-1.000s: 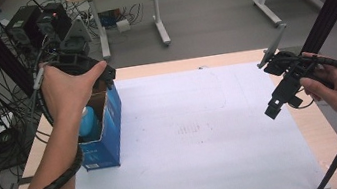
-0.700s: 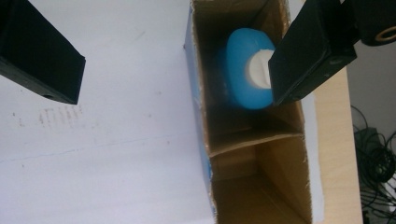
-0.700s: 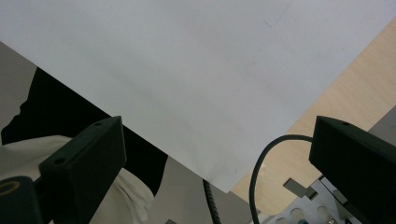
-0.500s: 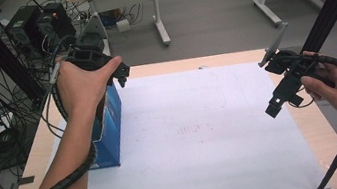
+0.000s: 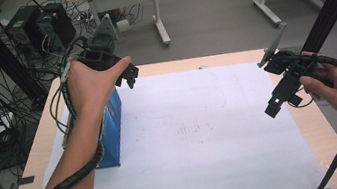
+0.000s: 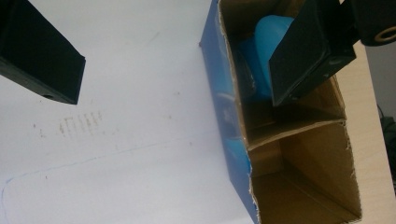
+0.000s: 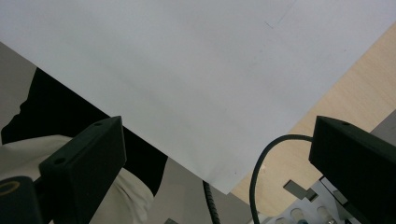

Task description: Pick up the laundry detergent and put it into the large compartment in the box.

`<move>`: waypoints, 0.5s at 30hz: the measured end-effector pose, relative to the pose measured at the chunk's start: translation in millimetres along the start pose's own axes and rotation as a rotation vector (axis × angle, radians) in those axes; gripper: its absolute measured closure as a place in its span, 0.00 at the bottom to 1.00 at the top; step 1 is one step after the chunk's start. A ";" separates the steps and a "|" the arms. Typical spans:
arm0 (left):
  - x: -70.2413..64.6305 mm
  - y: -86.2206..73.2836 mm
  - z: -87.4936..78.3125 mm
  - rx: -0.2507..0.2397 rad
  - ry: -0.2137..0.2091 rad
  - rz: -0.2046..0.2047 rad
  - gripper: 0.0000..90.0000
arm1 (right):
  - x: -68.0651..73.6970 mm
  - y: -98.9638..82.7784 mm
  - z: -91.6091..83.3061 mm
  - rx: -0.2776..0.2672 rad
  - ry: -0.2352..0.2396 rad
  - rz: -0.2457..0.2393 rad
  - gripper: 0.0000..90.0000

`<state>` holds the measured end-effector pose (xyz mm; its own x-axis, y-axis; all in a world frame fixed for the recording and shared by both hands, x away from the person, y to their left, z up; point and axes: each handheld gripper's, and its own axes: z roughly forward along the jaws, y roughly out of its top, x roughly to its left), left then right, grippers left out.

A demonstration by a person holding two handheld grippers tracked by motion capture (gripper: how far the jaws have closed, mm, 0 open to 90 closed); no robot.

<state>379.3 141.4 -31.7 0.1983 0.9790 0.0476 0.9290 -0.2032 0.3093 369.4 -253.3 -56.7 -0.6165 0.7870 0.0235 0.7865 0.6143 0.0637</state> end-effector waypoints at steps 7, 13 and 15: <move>0.7 -1.3 -1.8 -0.008 -0.001 -0.004 0.05 | -1.6 -1.4 -0.3 -0.002 0.003 0.005 0.04; 3.4 -2.5 -1.4 -0.005 -0.006 -0.004 0.05 | -1.4 -1.9 -0.2 -0.002 0.002 0.002 0.04; 4.1 -2.9 -1.5 -0.004 -0.008 -0.009 0.05 | -1.5 -2.5 -0.5 -0.003 0.000 0.003 0.04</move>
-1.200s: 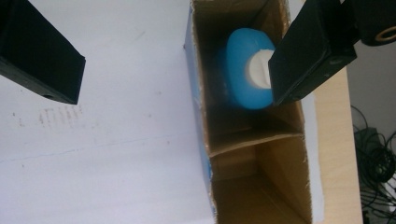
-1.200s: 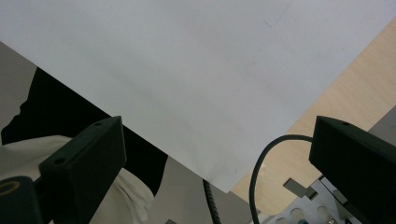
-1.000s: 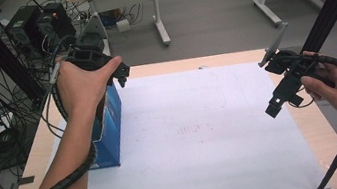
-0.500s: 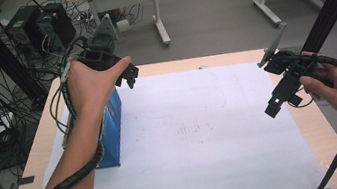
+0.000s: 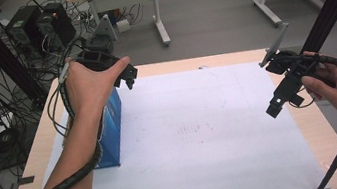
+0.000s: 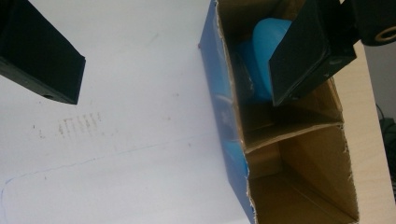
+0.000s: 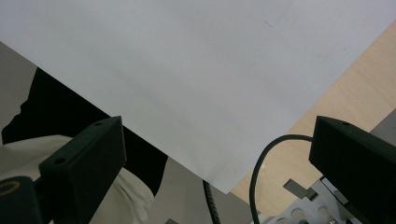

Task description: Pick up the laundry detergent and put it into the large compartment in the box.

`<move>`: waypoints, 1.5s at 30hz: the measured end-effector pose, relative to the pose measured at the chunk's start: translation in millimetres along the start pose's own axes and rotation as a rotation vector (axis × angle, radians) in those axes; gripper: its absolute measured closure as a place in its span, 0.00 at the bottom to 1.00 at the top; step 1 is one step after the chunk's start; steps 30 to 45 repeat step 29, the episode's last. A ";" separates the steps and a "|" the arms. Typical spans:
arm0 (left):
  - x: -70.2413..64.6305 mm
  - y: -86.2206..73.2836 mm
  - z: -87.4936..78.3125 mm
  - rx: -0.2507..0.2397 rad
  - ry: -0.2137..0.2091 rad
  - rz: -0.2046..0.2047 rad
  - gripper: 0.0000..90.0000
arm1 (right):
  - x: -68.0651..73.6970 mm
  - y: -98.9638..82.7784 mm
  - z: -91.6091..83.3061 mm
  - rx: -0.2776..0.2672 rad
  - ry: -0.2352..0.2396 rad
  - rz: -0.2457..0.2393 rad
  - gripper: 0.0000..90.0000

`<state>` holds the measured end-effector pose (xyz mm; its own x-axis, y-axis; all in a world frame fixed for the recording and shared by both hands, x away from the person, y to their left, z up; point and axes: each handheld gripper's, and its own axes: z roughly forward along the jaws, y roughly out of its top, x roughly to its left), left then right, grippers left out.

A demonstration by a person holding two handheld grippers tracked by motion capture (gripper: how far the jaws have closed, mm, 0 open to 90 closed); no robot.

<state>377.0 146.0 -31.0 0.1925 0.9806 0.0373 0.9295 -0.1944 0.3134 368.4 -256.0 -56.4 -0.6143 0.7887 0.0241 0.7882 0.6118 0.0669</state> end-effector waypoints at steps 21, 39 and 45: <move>4.7 -5.7 -5.6 -0.022 -0.010 0.000 0.05 | 1.2 -0.6 0.1 -0.001 0.002 -0.004 0.04; 6.0 -8.9 -6.7 -0.024 -0.016 0.006 0.05 | 3.4 -1.6 -0.3 -0.003 -0.001 -0.008 0.04; 6.0 -8.9 -6.7 -0.024 -0.016 0.006 0.05 | 3.4 -1.6 -0.3 -0.003 -0.001 -0.008 0.04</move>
